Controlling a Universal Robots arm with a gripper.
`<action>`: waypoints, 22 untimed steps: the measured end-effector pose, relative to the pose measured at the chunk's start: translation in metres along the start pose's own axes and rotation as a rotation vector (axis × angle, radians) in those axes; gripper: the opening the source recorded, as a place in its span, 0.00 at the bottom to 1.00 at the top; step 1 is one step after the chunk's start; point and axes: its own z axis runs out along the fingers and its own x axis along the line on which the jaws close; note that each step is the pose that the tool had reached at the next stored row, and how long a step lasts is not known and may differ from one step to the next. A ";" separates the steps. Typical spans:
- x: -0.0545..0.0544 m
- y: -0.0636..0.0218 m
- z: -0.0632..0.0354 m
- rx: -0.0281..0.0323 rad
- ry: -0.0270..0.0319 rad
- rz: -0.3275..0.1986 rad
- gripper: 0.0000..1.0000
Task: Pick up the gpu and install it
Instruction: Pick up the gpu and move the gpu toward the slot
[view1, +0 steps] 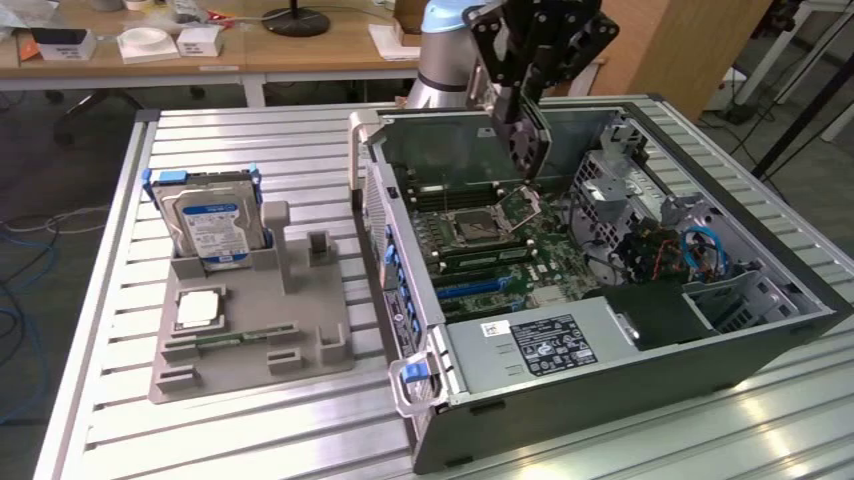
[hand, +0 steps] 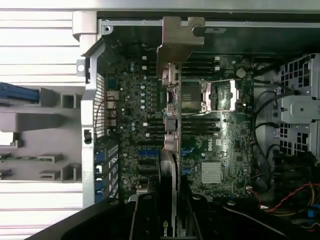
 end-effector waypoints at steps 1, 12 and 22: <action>-0.004 0.0001 0.0000 -0.0001 0.0000 0.000 0.26; -0.049 0.0015 0.0002 -0.0006 0.0003 -0.005 0.26; -0.084 0.0026 0.0002 -0.0010 0.0004 -0.008 0.26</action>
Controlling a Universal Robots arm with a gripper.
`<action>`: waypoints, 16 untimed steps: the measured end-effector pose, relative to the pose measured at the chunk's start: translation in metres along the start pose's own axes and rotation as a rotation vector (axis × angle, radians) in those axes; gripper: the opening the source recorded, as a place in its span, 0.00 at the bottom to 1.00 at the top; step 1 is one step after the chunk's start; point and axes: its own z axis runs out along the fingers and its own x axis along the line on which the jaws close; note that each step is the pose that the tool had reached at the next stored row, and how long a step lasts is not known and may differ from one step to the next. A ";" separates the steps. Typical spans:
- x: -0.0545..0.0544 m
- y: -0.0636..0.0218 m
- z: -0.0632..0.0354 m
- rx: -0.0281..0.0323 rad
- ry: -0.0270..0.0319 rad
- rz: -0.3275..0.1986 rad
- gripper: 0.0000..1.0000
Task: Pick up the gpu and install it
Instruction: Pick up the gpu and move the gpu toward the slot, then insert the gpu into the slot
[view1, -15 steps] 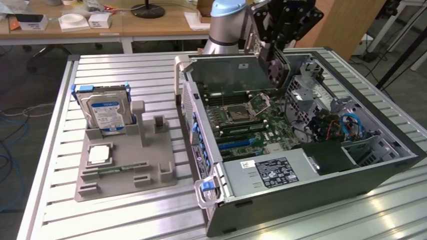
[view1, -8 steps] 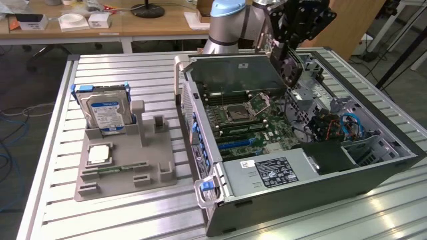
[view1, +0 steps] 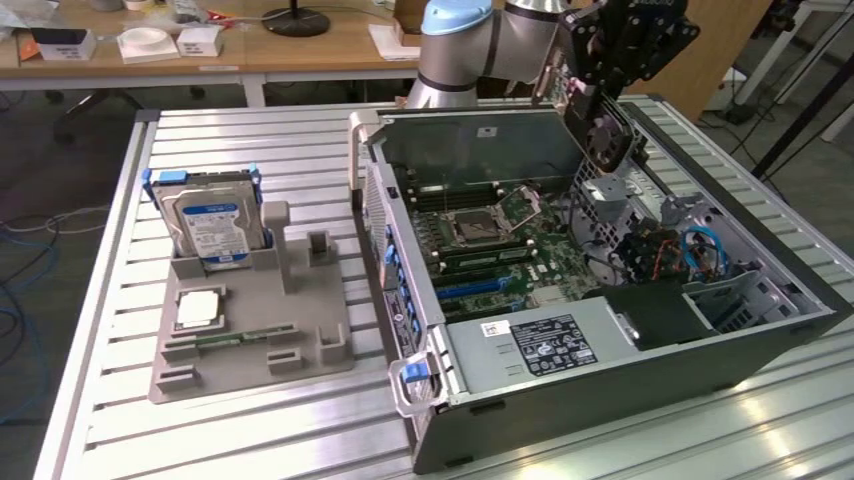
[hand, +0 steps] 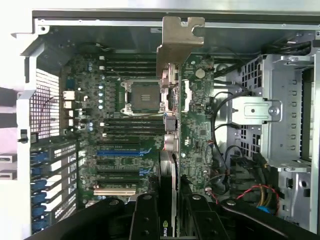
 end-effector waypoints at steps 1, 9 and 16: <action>0.000 0.0000 0.0000 0.0000 0.0000 0.000 0.26; 0.000 0.0000 0.0000 0.0000 0.0000 0.000 0.26; 0.000 0.0000 0.0000 0.0000 0.0003 -0.006 0.26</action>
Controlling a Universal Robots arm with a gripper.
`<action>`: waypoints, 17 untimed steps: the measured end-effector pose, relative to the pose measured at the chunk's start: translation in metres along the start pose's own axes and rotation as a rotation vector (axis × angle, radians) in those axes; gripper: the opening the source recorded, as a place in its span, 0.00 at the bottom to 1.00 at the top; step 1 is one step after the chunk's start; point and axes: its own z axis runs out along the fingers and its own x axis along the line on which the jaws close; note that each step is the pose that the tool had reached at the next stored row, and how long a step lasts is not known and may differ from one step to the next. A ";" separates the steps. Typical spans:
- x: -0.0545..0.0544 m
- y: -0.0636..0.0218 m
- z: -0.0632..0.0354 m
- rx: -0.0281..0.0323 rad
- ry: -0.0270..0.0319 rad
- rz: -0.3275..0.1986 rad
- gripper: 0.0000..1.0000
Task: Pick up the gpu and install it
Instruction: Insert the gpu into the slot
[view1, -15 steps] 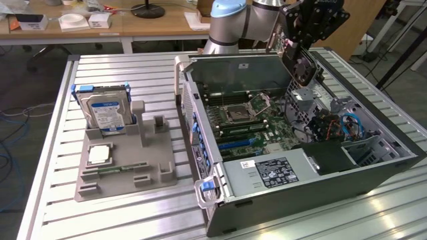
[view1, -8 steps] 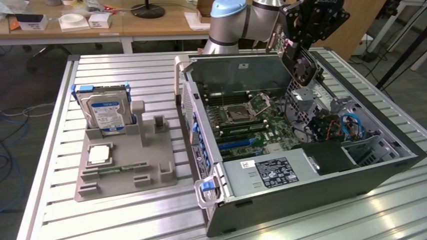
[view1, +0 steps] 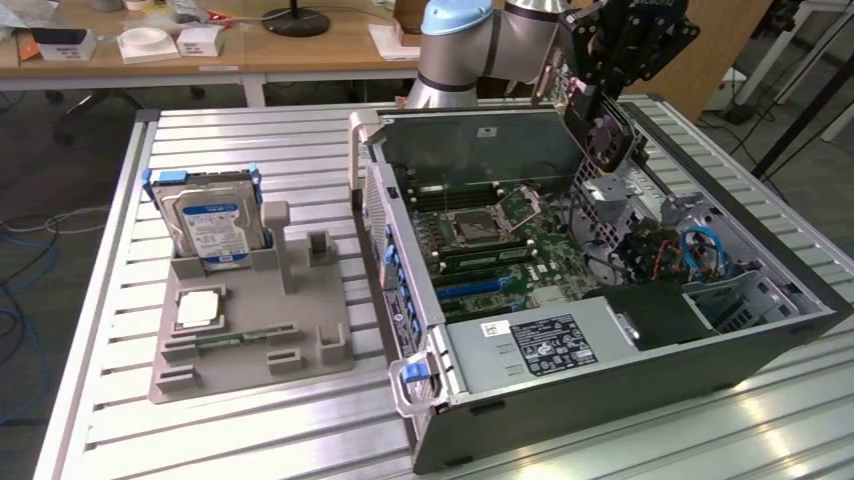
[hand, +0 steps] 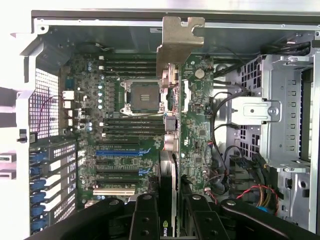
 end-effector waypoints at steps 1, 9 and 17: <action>0.000 0.0000 0.0000 0.0000 0.0002 -0.005 0.26; 0.000 0.0000 0.0001 -0.0001 0.0027 -0.057 0.26; 0.000 0.0000 0.0002 -0.0002 0.0048 -0.103 0.26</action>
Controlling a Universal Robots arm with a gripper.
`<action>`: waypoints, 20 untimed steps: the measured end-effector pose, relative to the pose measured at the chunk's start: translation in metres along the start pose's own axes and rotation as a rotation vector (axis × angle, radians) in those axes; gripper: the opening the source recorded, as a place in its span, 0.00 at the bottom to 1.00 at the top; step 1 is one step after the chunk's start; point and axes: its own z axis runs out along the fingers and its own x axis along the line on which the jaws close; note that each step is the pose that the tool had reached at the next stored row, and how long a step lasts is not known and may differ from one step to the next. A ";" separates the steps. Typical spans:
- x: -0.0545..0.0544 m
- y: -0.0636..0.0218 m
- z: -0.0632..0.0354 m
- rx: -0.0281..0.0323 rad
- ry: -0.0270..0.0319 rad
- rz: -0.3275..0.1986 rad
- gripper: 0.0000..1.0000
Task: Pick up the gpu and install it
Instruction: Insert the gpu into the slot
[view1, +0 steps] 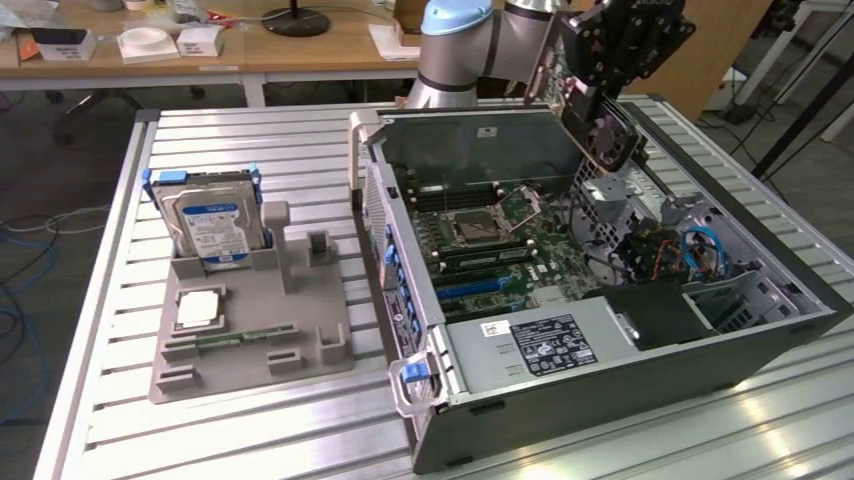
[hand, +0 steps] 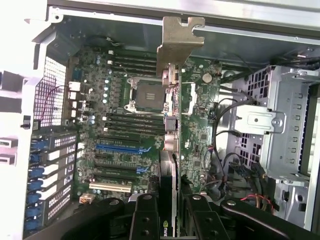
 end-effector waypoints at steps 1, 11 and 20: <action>0.000 0.0000 0.0000 0.0000 0.0004 -0.007 0.26; 0.000 0.0000 0.0001 -0.0002 0.0049 -0.101 0.26; 0.000 0.0000 0.0002 -0.0003 0.0091 -0.190 0.26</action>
